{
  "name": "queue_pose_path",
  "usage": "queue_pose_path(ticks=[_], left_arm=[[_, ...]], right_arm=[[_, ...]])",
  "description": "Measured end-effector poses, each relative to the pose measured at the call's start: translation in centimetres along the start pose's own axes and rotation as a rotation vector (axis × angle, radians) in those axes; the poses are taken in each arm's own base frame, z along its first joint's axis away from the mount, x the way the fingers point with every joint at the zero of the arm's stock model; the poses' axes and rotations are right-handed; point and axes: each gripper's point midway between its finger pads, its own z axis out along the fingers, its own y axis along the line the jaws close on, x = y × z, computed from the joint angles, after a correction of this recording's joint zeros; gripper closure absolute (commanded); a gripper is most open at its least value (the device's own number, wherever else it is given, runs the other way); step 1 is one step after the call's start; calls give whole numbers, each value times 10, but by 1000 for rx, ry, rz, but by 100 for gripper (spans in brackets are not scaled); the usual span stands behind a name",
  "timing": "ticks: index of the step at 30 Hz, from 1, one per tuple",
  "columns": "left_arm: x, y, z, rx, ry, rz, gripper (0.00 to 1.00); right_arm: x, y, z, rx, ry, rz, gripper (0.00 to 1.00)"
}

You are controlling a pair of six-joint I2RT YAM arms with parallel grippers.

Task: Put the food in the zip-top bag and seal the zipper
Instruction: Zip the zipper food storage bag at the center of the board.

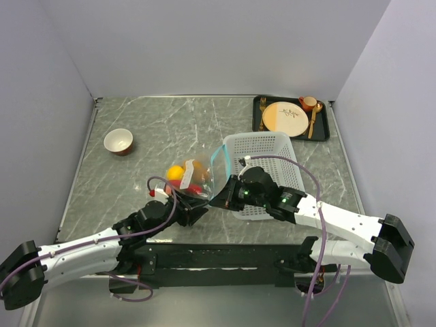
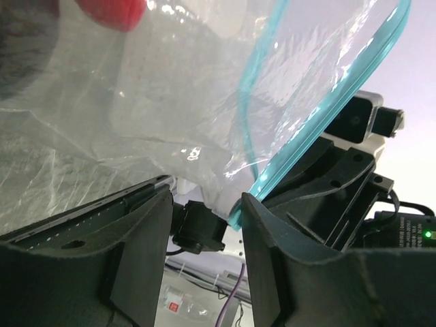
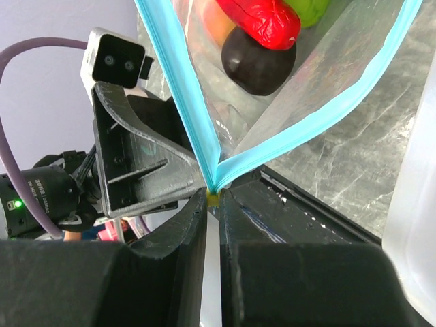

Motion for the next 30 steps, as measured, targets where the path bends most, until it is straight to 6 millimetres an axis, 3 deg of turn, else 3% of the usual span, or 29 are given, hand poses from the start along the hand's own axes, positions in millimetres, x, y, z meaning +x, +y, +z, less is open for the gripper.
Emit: queue_pose_path(ticks=[4,7,15,17,30], left_arm=[[-3,-6,1,24,-19,-14,57],[-5,-11,1,43,-30,-30,69],[-6,-9,3,33,-39,-42,87],[-7,-8,3,29,-42,-46,99],[-11,-7,-11,51,-47,-67,99]], right_arm=[[3,1,0,-4,11,0,94],[6,2,0,-7,18,-3,95],[6,2,0,-10,16,-4,95],[5,2,0,-9,15,-4,95],[5,-6,0,34,6,-14,92]])
